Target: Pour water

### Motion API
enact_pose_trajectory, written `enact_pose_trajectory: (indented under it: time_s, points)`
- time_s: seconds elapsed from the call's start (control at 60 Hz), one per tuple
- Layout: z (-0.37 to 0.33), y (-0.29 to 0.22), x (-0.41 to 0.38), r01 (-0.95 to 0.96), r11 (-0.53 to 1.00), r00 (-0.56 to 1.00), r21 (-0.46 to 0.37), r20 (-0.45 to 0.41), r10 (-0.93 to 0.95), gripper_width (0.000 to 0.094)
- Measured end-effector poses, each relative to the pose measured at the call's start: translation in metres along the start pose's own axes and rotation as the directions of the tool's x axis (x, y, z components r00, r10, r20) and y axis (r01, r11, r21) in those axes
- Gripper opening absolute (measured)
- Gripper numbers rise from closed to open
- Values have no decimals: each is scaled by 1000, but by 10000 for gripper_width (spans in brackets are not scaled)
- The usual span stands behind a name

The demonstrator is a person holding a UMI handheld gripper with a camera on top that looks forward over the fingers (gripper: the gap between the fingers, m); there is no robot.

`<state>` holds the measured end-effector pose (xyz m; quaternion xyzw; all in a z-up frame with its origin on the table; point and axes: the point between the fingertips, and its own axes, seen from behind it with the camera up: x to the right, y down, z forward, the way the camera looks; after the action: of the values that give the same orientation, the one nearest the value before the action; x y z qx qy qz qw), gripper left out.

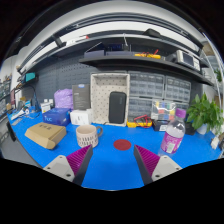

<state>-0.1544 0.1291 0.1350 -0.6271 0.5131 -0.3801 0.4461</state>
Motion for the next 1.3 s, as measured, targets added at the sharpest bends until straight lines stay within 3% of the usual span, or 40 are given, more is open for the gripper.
enact_pose_trajectory:
  time_s: [0.267,0.4,0.8,0.967,1.0,1.233,1.3]
  points:
    - [-26,41,75,-1,999,989,41,-145,7,849]
    - [-36,45,121,-22,995,973,101,-228,45,849]
    - [30,12,187,-59,975,965,216,-237,111,837]
    - [44,-3,194,-5,968,962,251,-264,74,622]
    - [46,-4,194,14,967,962,255,-268,57,517]
    - [48,-4,191,24,967,957,255,-285,52,333]
    - [48,-3,192,7,967,957,255,-283,68,333]
